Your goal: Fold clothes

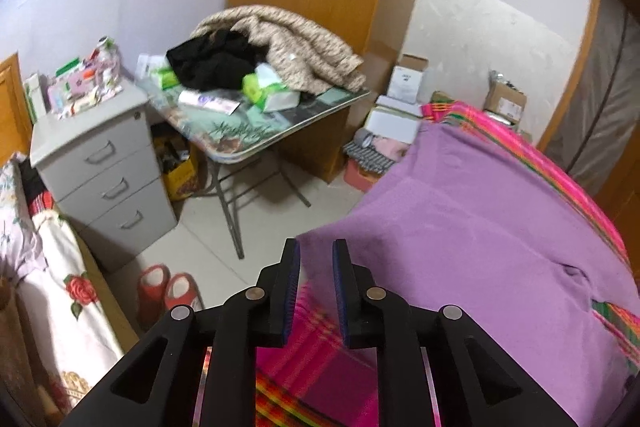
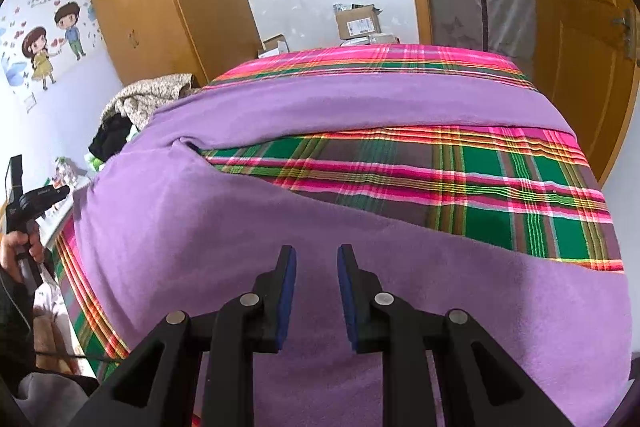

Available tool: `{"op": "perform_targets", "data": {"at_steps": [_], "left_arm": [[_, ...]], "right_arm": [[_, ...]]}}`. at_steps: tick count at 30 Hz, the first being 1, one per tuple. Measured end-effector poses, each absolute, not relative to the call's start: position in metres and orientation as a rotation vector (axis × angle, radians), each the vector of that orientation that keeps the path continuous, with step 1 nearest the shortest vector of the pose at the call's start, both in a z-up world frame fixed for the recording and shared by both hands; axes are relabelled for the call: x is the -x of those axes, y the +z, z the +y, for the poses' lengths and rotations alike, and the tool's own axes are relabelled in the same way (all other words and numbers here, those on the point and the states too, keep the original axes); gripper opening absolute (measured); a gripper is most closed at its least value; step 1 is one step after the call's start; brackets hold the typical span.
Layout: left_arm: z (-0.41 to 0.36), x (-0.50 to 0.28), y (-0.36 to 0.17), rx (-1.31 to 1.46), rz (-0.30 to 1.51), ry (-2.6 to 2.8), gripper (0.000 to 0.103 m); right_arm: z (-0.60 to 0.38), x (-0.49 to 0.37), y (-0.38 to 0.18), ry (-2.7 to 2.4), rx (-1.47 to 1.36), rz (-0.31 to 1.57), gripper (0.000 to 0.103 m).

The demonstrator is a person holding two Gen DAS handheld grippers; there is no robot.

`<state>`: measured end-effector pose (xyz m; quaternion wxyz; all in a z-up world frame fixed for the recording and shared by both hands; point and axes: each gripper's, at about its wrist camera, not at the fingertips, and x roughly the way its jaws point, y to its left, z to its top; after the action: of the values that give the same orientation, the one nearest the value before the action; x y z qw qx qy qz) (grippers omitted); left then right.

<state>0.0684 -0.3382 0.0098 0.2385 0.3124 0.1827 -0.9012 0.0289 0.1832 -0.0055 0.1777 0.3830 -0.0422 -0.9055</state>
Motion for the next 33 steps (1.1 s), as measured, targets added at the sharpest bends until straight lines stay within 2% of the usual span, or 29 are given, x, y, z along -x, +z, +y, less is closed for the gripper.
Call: {"op": "perform_targets", "data": {"at_steps": [6, 16, 23, 33], "left_arm": [[-0.282, -0.054, 0.025, -0.894, 0.395, -2.642, 0.022], [-0.184, -0.021, 0.015, -1.072, 0.211, -2.849, 0.022], [-0.153, -0.019, 0.018, -1.082, 0.094, -2.883, 0.022], [-0.136, -0.016, 0.035, -1.039, 0.021, -2.923, 0.022]], "right_arm": [[0.184, -0.030, -0.003, -2.545, -1.076, -0.147, 0.026], [0.183, -0.030, 0.006, -2.580, -1.105, -0.083, 0.026], [0.179, -0.028, 0.015, -2.581, -1.084, -0.008, 0.026], [0.166, -0.021, 0.034, -2.561, -1.021, 0.112, 0.026]]}}
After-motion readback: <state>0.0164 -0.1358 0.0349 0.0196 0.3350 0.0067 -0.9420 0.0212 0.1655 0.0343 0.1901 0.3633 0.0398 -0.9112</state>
